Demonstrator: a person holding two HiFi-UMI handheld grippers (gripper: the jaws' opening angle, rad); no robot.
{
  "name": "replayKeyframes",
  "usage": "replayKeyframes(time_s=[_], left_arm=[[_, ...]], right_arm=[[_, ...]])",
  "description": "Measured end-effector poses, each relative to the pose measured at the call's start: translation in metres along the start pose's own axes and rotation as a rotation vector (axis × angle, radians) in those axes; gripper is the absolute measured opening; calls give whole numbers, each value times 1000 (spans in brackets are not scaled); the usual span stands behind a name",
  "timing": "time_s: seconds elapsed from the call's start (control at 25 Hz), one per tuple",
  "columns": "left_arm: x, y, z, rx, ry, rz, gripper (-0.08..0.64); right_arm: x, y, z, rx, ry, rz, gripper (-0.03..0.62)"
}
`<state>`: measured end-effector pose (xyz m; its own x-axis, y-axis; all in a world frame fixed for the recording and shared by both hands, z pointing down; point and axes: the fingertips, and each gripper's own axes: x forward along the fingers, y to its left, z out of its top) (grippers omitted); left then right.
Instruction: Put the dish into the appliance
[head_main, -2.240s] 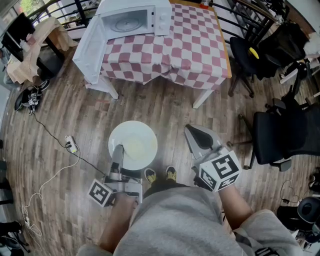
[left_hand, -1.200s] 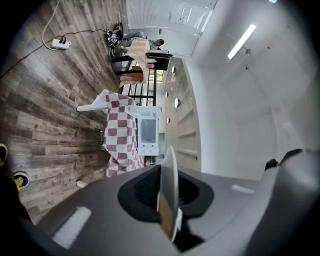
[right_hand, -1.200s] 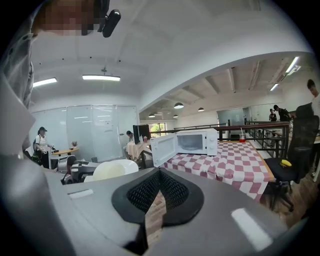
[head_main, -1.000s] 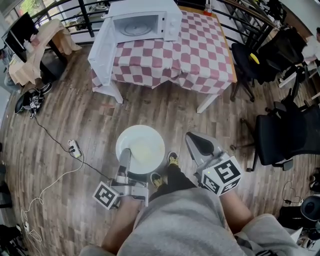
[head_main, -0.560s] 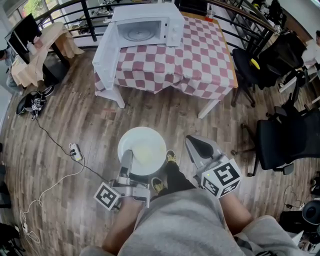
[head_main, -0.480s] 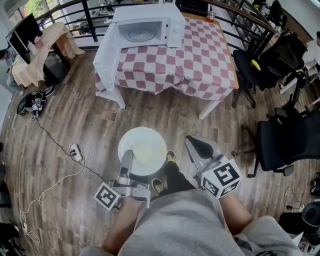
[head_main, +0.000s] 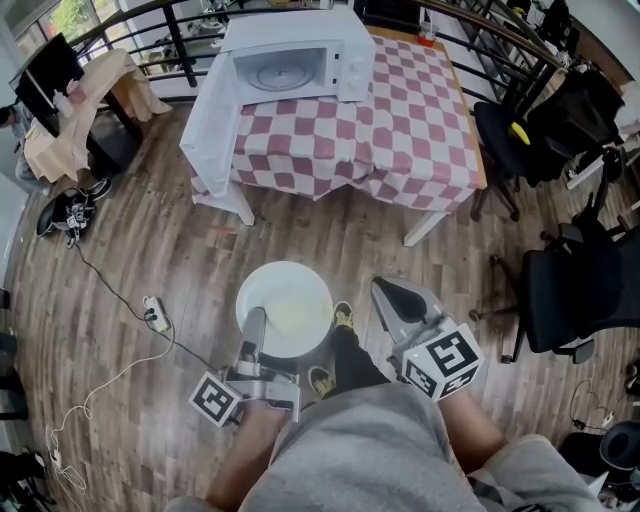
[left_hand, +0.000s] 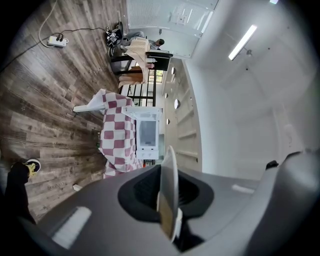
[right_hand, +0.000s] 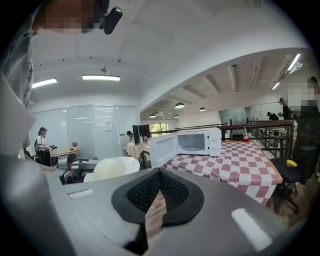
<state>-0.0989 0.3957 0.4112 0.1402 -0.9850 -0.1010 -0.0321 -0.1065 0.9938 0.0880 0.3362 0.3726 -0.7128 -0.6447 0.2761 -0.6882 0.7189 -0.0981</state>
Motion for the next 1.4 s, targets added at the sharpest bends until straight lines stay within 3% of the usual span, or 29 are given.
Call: replayKeyframes(time_s=[0.8, 1.4], left_arm=[[164, 15, 13, -3, -15, 40, 32], [243, 14, 2, 16, -39, 34, 32]], right_arm=[[105, -133, 39, 51, 3, 20, -5], [144, -204, 56, 65, -21, 67, -5]])
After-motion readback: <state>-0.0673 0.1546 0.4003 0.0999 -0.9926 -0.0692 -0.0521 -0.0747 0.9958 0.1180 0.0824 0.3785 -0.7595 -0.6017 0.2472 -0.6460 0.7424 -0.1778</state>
